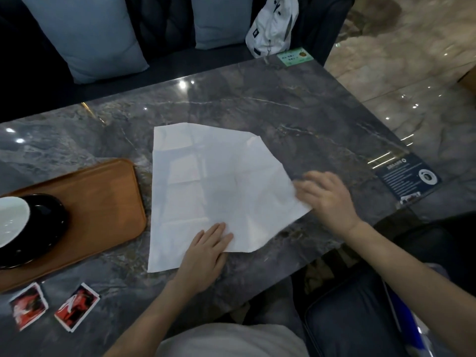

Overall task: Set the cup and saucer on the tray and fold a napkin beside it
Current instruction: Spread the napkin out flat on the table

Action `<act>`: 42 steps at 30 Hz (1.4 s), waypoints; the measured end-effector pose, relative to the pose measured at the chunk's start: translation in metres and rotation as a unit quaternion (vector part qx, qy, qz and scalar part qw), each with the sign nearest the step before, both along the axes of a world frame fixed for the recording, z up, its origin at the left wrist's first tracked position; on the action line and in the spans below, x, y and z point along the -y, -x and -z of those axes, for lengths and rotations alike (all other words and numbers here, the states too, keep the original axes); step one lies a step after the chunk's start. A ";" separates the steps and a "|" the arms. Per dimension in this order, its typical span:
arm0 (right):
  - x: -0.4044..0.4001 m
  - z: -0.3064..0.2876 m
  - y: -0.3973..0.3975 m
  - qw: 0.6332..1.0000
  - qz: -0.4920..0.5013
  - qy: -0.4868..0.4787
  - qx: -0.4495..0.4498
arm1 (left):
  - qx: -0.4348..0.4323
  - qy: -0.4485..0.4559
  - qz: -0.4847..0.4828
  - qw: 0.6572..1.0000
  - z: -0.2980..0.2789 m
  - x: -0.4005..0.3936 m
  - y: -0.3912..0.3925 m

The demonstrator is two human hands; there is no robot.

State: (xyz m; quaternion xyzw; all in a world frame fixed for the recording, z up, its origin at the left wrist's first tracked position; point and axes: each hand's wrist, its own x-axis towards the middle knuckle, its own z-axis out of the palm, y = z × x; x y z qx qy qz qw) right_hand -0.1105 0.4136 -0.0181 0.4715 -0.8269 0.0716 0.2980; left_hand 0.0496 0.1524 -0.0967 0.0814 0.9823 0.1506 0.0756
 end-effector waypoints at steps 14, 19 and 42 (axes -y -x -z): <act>-0.014 0.011 0.000 0.838 0.232 -0.053 0.491 | -0.074 -0.015 -0.103 0.992 -0.003 -0.017 0.036; 0.014 0.028 0.029 0.687 0.363 0.119 0.619 | -0.006 0.012 -0.102 0.995 0.014 -0.018 0.065; 0.115 0.025 0.107 0.505 0.220 0.095 0.829 | -0.036 -0.047 -0.350 0.935 -0.008 -0.051 0.117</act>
